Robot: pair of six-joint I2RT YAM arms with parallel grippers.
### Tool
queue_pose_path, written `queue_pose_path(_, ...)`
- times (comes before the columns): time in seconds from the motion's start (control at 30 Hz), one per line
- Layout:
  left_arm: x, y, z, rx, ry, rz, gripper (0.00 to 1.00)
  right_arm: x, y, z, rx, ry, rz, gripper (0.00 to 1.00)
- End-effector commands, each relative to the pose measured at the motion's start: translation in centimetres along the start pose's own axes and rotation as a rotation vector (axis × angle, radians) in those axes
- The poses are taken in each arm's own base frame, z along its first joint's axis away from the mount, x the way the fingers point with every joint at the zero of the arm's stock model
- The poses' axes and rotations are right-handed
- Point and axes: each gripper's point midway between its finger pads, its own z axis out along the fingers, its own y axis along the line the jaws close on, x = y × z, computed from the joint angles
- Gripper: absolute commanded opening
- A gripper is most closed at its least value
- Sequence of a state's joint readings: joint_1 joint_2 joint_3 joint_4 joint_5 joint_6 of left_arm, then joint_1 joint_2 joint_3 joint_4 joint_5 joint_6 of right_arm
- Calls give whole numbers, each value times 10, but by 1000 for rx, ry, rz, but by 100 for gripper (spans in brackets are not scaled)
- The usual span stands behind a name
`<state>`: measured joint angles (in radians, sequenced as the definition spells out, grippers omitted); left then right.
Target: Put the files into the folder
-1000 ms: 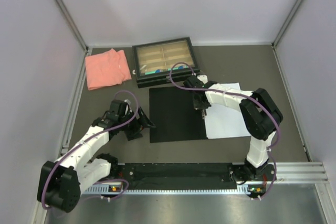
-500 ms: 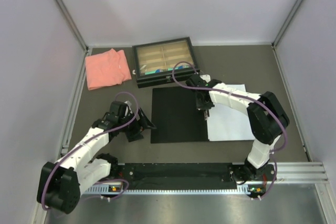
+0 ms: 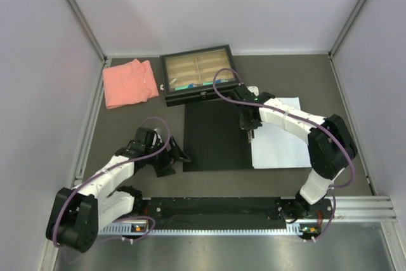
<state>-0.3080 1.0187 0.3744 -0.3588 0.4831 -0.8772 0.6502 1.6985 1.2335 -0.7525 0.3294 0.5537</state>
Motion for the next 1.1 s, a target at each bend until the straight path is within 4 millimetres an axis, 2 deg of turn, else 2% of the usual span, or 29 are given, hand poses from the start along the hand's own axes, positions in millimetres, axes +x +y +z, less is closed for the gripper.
queue_pose_path(0.0,-4,-6,1,46,-19,41,96,-31,3,-30,-91,-77,69,0)
queue_pose_path(0.17,-9,-12,3,63,-28,69,97,-29,3,-32,-151,-63,77,0)
queue_pose_path(0.33,-35,-30,1,48,-80,147,98,-23,3,-30,-180,-50,50,0)
queue_pose_path(0.57,-67,-57,15,89,-38,199,98,-16,5,-27,-206,-38,14,0)
queue_pose_path(0.6,-73,-58,21,79,-26,192,98,-17,5,-27,-209,-39,14,0)
queue_pose_path(0.77,-82,-60,43,105,44,202,98,-16,7,-27,-225,-41,1,0)
queue_pose_path(0.8,-85,-54,49,90,56,184,98,-17,6,-27,-229,-40,3,0)
queue_pose_path(0.93,-90,-53,57,132,47,163,98,-15,7,-23,-244,-30,2,0)
queue_pose_path(1.07,-87,-54,62,163,68,126,97,-12,5,-18,-252,-17,1,0)
